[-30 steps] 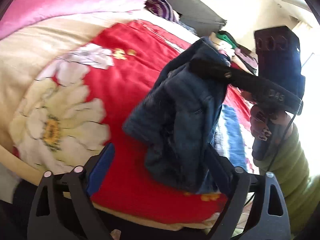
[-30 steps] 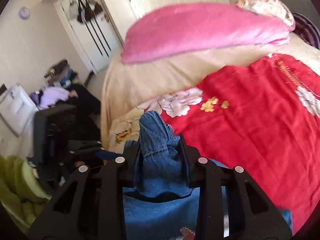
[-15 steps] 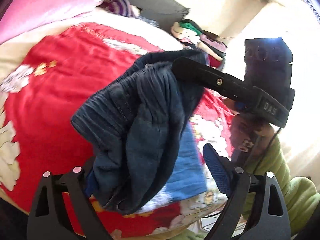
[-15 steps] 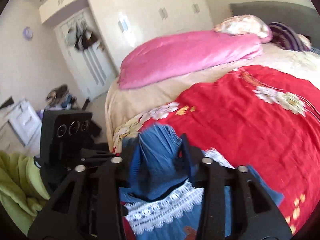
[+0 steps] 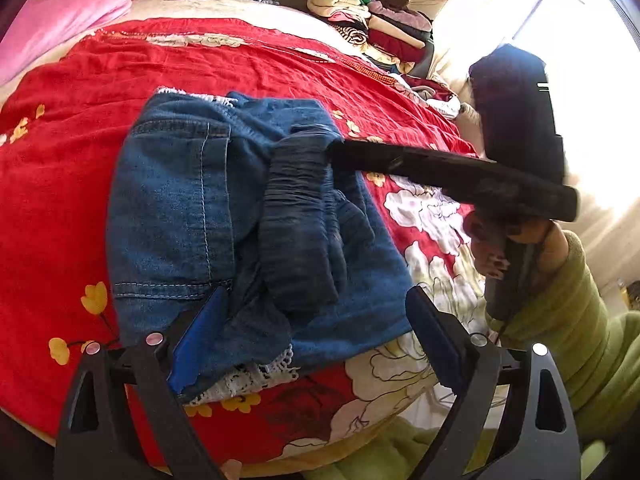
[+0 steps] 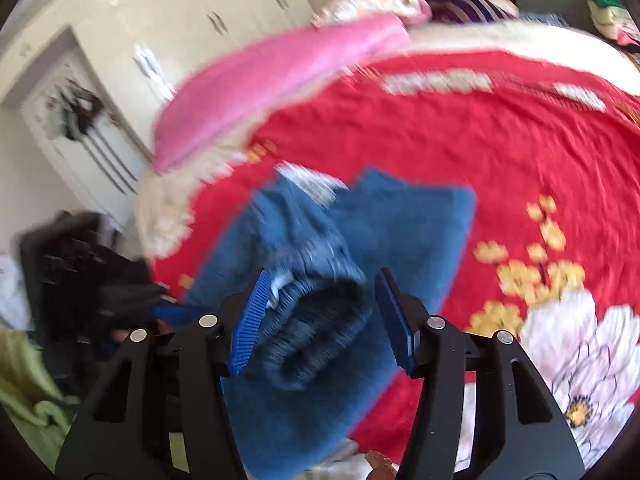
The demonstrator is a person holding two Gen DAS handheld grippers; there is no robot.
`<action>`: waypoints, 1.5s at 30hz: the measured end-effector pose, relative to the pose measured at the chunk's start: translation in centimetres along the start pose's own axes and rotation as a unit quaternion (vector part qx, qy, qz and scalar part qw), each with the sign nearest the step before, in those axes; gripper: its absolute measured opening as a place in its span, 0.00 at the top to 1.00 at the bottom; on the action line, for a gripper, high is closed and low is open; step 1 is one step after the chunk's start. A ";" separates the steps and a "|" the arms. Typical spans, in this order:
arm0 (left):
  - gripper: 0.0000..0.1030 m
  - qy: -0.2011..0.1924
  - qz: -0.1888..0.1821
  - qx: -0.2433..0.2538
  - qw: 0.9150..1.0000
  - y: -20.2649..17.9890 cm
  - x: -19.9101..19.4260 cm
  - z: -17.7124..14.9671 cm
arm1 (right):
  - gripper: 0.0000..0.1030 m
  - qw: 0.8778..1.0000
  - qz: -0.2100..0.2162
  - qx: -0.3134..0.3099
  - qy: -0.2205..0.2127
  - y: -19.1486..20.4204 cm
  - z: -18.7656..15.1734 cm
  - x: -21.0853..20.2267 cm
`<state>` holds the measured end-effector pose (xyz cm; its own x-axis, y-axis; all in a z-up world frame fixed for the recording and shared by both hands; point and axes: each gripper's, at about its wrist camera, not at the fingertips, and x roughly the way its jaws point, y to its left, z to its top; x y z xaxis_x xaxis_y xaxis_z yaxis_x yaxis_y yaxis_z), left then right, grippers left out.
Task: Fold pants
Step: 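Fold the waistband over the lace hem with the right tool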
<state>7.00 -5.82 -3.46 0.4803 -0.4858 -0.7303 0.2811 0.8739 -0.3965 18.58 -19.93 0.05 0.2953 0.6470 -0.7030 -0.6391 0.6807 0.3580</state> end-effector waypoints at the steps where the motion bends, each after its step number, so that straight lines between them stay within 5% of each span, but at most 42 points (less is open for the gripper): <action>1: 0.14 -0.002 -0.003 0.000 1.000 0.1 -0.4 0.0 | 0.57 1.000 -0.023 -0.004 0.014 -0.3 -0.3 0.7; 3: 0.14 -0.013 -0.009 -0.004 1.000 -0.1 -1.4 0.3 | 0.57 0.998 -0.051 -0.022 0.026 -0.3 -0.8 1.5; 12: 0.14 -0.053 0.059 0.010 0.997 -0.1 -5.0 1.0 | 0.49 0.998 -0.036 -0.042 -0.041 1.3 1.0 -2.9; 18: 0.14 -0.051 0.091 0.014 0.994 0.3 -4.7 1.4 | 0.49 0.995 -0.026 -0.092 -0.036 3.3 3.6 -2.4; 23: 0.48 -0.048 0.105 0.009 0.993 1.2 -4.6 1.1 | 0.52 0.993 -0.028 -0.116 -0.008 4.1 5.5 -0.2; 25: 0.72 -0.043 0.102 -0.001 0.994 1.8 -4.5 1.0 | 0.57 0.992 -0.034 -0.122 0.007 4.2 6.1 0.9; 28: 0.82 -0.029 0.102 0.004 0.994 2.0 -3.8 0.6 | 0.61 0.990 -0.039 -0.132 0.033 4.1 6.6 2.6; 34: 0.84 -0.007 0.096 0.015 0.995 1.9 -2.4 -0.2 | 0.62 0.978 -0.049 -0.174 0.104 5.0 5.5 6.3; 37: 0.84 -0.007 0.090 0.008 0.996 2.2 -2.6 -0.3 | 0.94 0.975 -0.035 -0.190 0.108 5.7 4.7 6.9; 41: 0.84 -0.008 0.090 0.006 0.996 2.1 -2.7 -0.4 | 0.96 0.973 -0.065 -0.209 0.070 7.4 5.0 5.6; 45: 0.81 -0.009 0.087 0.004 0.996 2.0 -2.8 -0.4 | 0.96 0.970 -0.105 -0.202 0.083 6.1 5.1 6.8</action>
<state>5.92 -2.68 -2.46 0.5372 -0.3273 -0.7774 0.1995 0.9448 -0.2600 20.35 -9.62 0.57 0.3525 0.4206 -0.8360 -0.8130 0.5800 -0.0509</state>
